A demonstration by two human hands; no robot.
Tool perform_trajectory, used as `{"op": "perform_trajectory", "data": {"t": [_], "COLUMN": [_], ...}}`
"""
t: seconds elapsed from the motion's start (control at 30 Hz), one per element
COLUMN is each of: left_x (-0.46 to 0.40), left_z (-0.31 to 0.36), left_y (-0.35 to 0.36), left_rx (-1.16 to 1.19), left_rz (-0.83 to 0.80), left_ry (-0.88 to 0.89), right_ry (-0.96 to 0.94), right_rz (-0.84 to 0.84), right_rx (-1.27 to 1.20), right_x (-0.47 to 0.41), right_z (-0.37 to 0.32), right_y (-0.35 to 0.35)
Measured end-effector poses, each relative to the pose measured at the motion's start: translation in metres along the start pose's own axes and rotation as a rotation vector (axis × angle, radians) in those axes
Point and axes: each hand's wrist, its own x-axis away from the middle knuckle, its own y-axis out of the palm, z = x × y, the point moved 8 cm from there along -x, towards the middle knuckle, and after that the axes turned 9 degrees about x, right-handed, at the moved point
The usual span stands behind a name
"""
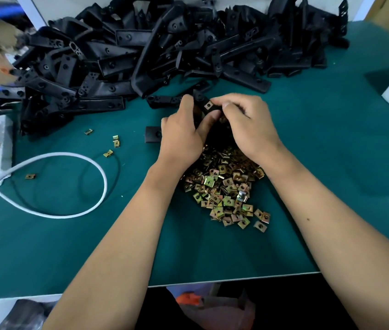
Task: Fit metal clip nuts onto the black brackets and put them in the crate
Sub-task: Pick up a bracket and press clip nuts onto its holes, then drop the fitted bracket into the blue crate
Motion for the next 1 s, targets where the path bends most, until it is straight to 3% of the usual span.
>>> {"op": "perform_trajectory", "data": {"t": [0.27, 1.0], "left_x": [-0.002, -0.005], "left_z": [-0.023, 0.009], "left_y": [-0.021, -0.013], "left_rx": [-0.035, -0.126], "left_rz": [0.151, 0.098], "left_ry": [-0.122, -0.084], "right_ry": [-0.150, -0.237], "right_rz": [0.012, 0.079], "right_rx": [0.281, 0.351], "right_x": [-0.001, 0.004], "right_z": [-0.005, -0.011], "right_y": [0.007, -0.009]}}
